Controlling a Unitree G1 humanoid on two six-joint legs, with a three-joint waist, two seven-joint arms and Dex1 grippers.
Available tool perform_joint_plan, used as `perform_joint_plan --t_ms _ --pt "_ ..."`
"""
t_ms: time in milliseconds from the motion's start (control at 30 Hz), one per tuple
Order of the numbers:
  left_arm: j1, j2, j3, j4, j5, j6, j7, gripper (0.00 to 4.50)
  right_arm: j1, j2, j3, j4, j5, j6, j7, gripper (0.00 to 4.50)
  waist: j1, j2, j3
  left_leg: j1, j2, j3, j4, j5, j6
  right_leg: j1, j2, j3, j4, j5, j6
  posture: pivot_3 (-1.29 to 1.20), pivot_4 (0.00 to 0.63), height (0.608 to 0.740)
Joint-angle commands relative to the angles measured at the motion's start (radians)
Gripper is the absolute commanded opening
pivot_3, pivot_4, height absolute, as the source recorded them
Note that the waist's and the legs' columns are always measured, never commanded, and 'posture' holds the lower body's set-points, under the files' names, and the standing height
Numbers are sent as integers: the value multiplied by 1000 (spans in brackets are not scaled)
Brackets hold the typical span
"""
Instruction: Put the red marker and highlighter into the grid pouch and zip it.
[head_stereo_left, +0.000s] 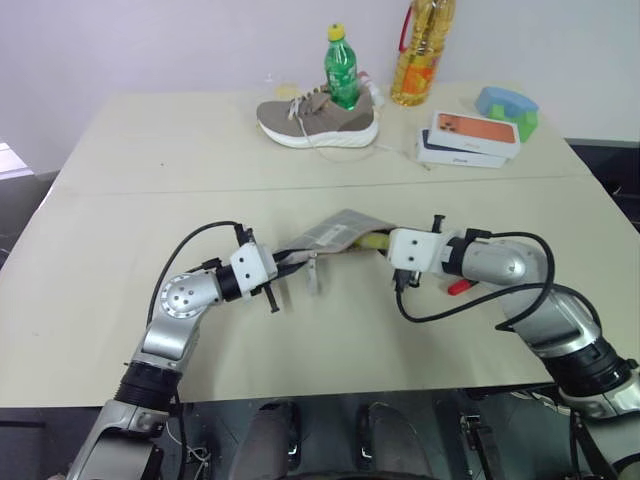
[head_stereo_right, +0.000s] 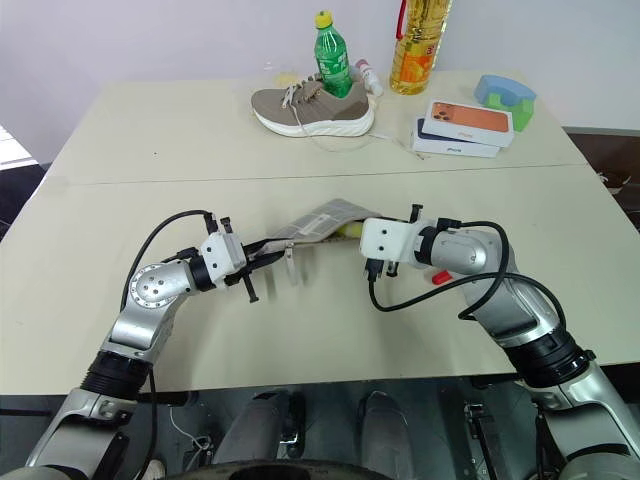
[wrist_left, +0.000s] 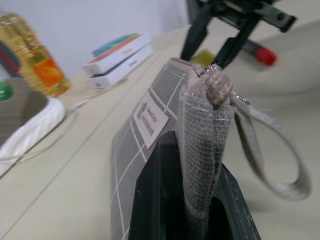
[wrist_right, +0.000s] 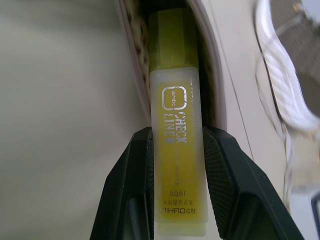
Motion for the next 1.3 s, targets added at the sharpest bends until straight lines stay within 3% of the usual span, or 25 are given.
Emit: perform_joint_plan --t_ms 33,200,433,633,800,833,900,1033,1300 --pt "-36 6 -19 -27 -40 -29 -67 0 -26 -7 16 -83 -5 -57 57 842 0 0 0 0 0 0 0 0 1 0 0 0 0 0 0 0 150 740" --pt "-89 -21 -40 30 -41 -51 -112 0 -26 36 15 -135 23 -31 93 842 0 0 0 0 0 0 1 0 1 1 0 0 0 0 0 0 150 740" --pt "-122 -48 -30 122 -17 -90 -107 0 20 48 -81 -209 89 61 93 4071 2 0 0 0 0 -1 2 0 0 1 0 -1 0 0 0 0 150 740" --pt "-129 -77 -27 192 29 -123 -32 0 55 138 -329 -375 391 418 65 4071 1 0 0 -1 1 -2 9 -2 3 4 0 -2 1 0 0 0 150 740" --pt "-149 -150 -27 231 89 -105 102 0 -14 244 -578 -360 482 818 -141 4071 6 0 0 0 0 -3 13 -4 6 7 -1 -2 1 1 1 0 150 740" --pt "-153 -165 -26 238 100 -97 131 0 -29 265 -621 -354 479 912 -190 4325 6 0 0 0 0 -4 13 -4 6 7 -1 -2 1 1 1 0 150 740" --pt "-158 -189 -27 246 108 -81 163 0 -54 322 -684 -346 430 1072 -315 4325 5 0 0 0 0 -4 13 -4 6 7 -2 -2 1 1 1 0 150 740" --pt "-173 -222 -42 267 118 -72 186 0 -141 516 -800 -325 170 1288 -704 4325 1 1 -1 -4 0 -3 12 -2 3 1 -2 -1 3 1 1 0 150 740" --pt "-197 -243 -65 310 125 -97 165 0 -232 851 -876 -362 -74 1378 -965 4325 -3 2 -2 -5 0 -1 11 -2 4 -2 0 -1 6 1 1 0 150 740"
